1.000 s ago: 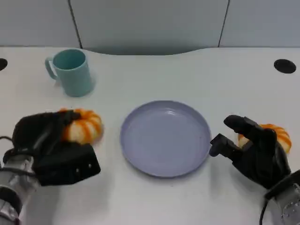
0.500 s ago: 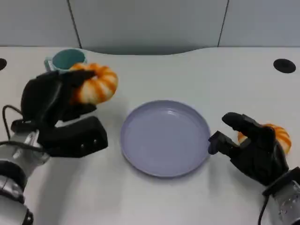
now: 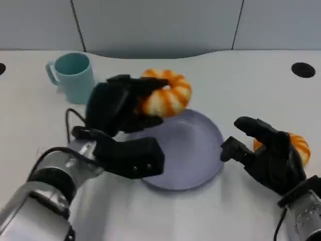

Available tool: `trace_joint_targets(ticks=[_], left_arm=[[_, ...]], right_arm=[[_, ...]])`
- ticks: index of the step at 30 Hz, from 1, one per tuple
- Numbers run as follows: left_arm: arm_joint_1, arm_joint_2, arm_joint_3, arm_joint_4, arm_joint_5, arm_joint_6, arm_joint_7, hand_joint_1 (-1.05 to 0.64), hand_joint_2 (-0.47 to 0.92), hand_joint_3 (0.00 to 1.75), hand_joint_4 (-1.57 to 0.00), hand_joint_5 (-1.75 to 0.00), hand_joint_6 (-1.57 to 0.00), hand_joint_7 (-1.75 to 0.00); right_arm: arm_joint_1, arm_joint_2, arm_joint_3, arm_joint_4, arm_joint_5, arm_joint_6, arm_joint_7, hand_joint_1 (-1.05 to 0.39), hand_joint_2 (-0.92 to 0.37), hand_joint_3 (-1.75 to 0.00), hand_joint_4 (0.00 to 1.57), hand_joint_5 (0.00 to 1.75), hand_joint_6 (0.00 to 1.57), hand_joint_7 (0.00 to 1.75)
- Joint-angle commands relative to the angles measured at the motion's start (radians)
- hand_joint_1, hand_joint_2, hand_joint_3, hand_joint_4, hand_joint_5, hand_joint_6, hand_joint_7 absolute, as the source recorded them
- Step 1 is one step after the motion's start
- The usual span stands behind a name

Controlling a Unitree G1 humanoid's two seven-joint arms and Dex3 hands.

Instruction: Grasp the bread from the table and place it into the plate.

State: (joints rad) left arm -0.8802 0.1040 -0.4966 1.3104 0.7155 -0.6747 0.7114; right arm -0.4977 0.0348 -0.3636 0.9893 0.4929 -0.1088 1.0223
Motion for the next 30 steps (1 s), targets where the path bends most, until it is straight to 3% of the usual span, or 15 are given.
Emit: trace_joint_targets(ticks=[1,7,12,14,16,20,30], left_arm=[[-0.007,-0.023,-0.027,0.001,0.013,-0.030,-0.003,-0.18,0.89,0.00,-0.94,-0.43,-1.06,-0.12],[0.020,-0.028,-0.033,0.002,0.011,-0.061,0.007,-0.19,0.91,0.01,-0.93,-0.43,-1.05,-0.10],[0.050,-0.016,0.031,0.003,-0.084,-0.097,-0.174,-0.22,0.92,0.13,-0.51,-0.23,-0.59,0.00],[0.053,-0.003,0.049,-0.006,-0.107,-0.091,-0.241,-0.39,0.92,0.12,-0.31,-0.12,-0.40,0.00],[0.053,0.013,0.058,-0.019,-0.118,-0.086,-0.286,-0.49,0.92,0.10,-0.22,-0.08,-0.31,0.00],[0.059,0.036,0.080,-0.041,-0.140,-0.092,-0.334,-0.65,0.91,0.04,-0.16,-0.05,-0.26,0.00],[0.112,0.085,0.124,-0.082,-0.178,-0.156,-0.365,-0.80,0.92,0.05,-0.16,-0.05,-0.21,0.00]], right_arm=[[0.001,0.000,0.004,-0.029,0.006,-0.006,-0.006,-0.51,-0.92,-0.10,0.78,1.26,1.11,0.10],[-0.021,-0.008,-0.012,0.010,0.028,0.021,0.041,-0.51,-0.92,-0.12,0.77,1.23,1.10,0.09],[-0.037,-0.007,-0.025,0.040,0.040,0.025,0.069,-0.52,-0.92,-0.10,0.79,1.20,1.11,0.09],[-0.042,-0.011,-0.024,0.046,0.040,0.026,0.073,-0.52,-0.92,-0.12,0.79,1.20,1.10,0.09],[-0.043,-0.011,-0.024,0.046,0.037,0.025,0.065,-0.52,-0.92,-0.11,0.79,1.21,1.11,0.10],[-0.053,-0.013,-0.024,0.060,0.036,0.028,0.068,-0.52,-0.92,-0.12,0.79,1.21,1.10,0.09],[-0.064,-0.010,-0.024,0.070,0.031,0.029,0.047,-0.51,-0.92,-0.10,0.79,1.20,1.11,0.09]])
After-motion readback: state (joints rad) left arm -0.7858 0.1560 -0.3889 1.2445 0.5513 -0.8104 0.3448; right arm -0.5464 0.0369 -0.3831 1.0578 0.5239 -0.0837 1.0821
